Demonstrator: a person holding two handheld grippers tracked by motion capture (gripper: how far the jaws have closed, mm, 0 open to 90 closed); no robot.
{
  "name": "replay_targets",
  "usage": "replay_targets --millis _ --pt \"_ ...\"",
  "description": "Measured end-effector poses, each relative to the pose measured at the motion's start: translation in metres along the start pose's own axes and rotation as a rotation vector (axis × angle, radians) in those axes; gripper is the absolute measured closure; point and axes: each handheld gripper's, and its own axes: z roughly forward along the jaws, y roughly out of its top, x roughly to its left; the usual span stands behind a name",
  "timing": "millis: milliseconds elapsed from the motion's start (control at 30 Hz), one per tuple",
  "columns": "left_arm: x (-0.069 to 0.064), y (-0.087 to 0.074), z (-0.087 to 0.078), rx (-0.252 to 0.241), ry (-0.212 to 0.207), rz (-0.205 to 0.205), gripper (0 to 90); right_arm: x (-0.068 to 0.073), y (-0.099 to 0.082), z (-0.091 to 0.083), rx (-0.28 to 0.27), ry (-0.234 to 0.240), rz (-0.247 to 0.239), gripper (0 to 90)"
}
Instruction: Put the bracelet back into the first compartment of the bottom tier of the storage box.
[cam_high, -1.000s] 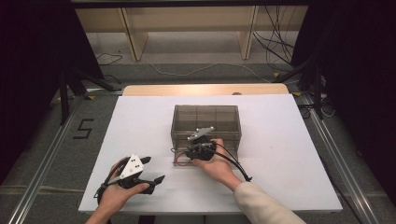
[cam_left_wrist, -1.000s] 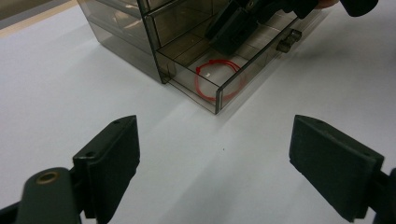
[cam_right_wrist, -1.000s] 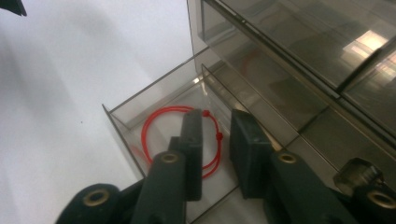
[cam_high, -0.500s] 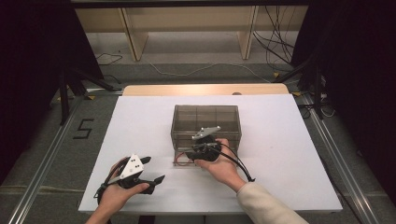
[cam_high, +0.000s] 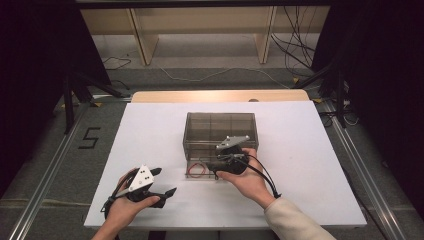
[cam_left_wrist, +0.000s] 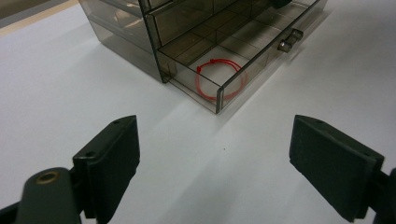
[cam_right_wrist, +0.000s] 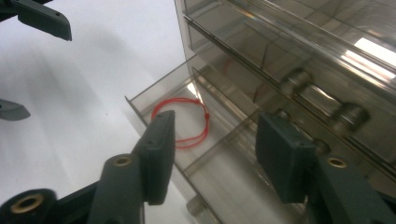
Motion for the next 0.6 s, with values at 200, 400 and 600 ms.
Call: replay_targets --millis 200,400,600 --pt "0.0 0.0 0.0 0.0 0.0 -0.002 16.0 -0.005 -0.005 -0.014 -0.006 -0.005 0.001 42.0" --pt "0.001 -0.001 0.0 -0.002 0.002 -0.009 16.0 -0.012 -0.012 -0.026 -0.007 -0.004 -0.001 36.0" --pt "0.001 -0.001 0.0 -0.001 0.003 -0.012 16.0 -0.02 -0.02 -0.039 -0.018 -0.008 -0.003 32.2"
